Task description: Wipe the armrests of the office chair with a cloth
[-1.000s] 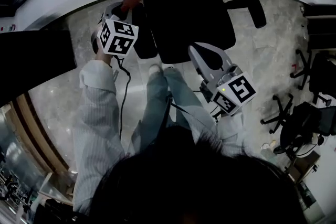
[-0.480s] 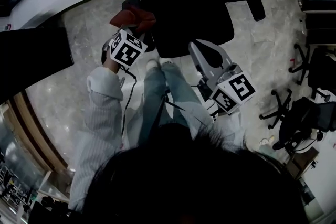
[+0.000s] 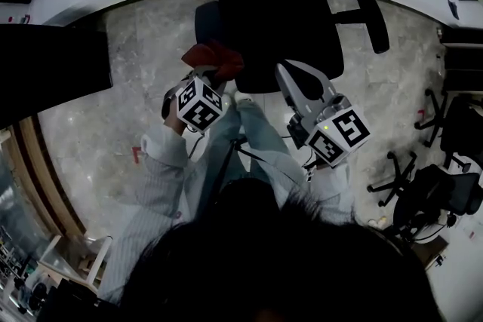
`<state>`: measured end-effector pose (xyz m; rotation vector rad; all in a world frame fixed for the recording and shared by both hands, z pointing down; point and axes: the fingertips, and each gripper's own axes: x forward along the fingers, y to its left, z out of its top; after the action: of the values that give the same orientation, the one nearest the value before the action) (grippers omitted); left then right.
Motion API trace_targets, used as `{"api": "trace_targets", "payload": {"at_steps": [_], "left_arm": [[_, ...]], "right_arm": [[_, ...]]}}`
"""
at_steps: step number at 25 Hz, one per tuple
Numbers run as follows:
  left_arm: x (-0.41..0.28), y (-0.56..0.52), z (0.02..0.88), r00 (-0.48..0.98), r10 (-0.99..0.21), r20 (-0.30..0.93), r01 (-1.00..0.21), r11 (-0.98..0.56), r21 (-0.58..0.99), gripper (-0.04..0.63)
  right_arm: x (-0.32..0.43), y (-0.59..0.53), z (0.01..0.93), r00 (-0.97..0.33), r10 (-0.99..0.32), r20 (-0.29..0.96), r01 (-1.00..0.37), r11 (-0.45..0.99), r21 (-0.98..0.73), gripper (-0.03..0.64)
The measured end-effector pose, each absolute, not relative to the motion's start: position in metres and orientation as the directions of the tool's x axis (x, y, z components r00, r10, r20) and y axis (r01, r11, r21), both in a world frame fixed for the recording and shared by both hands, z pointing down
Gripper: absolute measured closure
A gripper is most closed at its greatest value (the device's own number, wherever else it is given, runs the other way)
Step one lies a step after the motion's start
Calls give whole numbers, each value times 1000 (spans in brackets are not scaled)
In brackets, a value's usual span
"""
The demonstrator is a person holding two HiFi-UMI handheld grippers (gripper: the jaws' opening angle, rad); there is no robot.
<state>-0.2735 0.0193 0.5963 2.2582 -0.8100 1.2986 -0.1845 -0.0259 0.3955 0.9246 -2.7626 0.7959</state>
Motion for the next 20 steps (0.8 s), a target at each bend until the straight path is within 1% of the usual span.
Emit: {"api": "trace_targets", "payload": {"at_steps": [3,7,11,16,18,20], "left_arm": [[-286,-13,599,386,-305,871,-687,-725,51,537],[-313,-72,610,326,-359,874,-734,-679,-6,537],[-336,-121,615,283,-388,877,-783,-622,-23,537],[-363,-178,613,138,-469,872,-817,-551,-167,537],[-363,-181,616,127,-461,878,-826,-540,-164,537],[-350,-167,622,155,-428,890,-819,-560,-127,537]], "right_arm": [[-187,-29,405,-808,-511,294,-589,679,-438,615],[-187,-31,427,-794,-501,345,-608,649,-457,615],[-182,-36,430,-778,-519,354,-628,627,-461,615],[-163,-37,429,-756,-550,355,-653,596,-468,615],[-155,-36,429,-749,-560,354,-660,585,-472,615],[-149,-32,430,-746,-566,352,-663,577,-477,615]]}}
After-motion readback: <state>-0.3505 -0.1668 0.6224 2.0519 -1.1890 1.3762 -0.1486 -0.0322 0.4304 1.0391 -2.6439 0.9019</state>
